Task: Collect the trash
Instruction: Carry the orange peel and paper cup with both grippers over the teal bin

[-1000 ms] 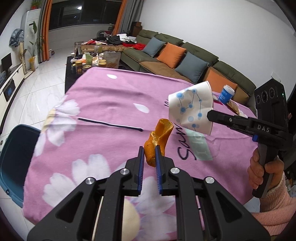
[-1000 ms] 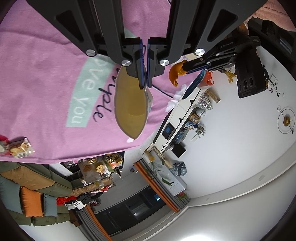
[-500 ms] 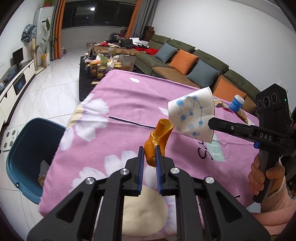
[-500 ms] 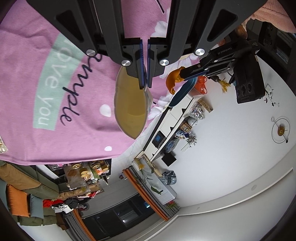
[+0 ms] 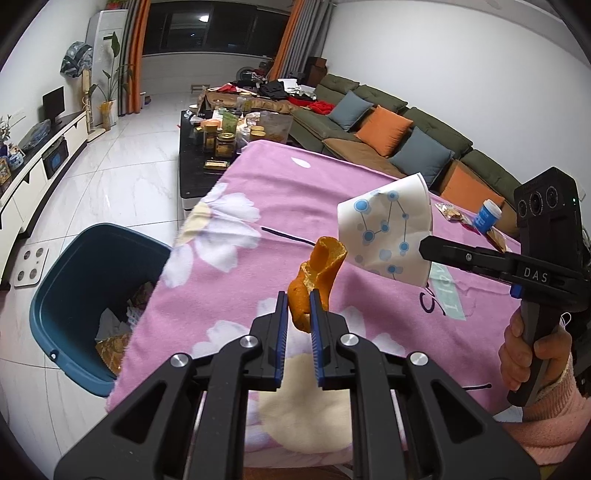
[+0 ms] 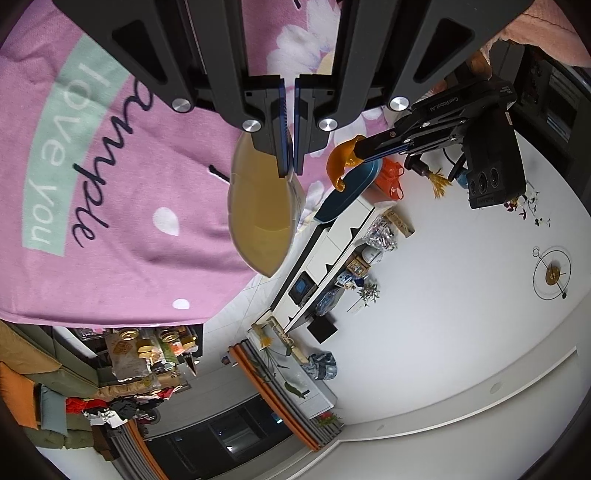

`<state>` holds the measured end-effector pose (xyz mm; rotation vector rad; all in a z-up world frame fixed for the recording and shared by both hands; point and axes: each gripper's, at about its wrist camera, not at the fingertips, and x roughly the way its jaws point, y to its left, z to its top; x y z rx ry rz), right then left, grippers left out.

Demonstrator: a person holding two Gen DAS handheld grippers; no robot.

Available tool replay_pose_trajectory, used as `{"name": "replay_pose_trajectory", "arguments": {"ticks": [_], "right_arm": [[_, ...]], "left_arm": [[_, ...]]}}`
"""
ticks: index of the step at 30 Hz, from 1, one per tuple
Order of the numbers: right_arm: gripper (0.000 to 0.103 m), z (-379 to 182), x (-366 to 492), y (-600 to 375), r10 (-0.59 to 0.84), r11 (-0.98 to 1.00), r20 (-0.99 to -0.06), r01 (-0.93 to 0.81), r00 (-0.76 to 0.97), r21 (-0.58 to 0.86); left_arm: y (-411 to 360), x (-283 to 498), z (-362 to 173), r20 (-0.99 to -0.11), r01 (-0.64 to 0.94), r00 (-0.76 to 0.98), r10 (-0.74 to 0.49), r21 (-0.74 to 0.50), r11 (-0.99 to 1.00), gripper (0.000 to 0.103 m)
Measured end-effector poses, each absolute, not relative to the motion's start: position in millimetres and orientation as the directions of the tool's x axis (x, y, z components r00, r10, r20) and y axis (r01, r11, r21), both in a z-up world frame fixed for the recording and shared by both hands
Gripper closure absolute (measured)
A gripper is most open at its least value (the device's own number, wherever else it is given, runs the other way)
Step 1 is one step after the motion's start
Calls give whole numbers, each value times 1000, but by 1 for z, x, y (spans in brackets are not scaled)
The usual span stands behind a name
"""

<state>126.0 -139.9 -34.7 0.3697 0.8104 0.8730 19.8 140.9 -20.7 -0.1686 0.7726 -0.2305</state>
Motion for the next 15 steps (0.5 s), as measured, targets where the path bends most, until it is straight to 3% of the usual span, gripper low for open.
{"name": "replay_pose_trajectory", "arguments": {"ticks": [15], "right_arm": [[101,-33,131,-116,814,578,-472,-560,339,593]], "left_arm": [[162,14,-15,-660,88,718,-219,-226,970,91]]}}
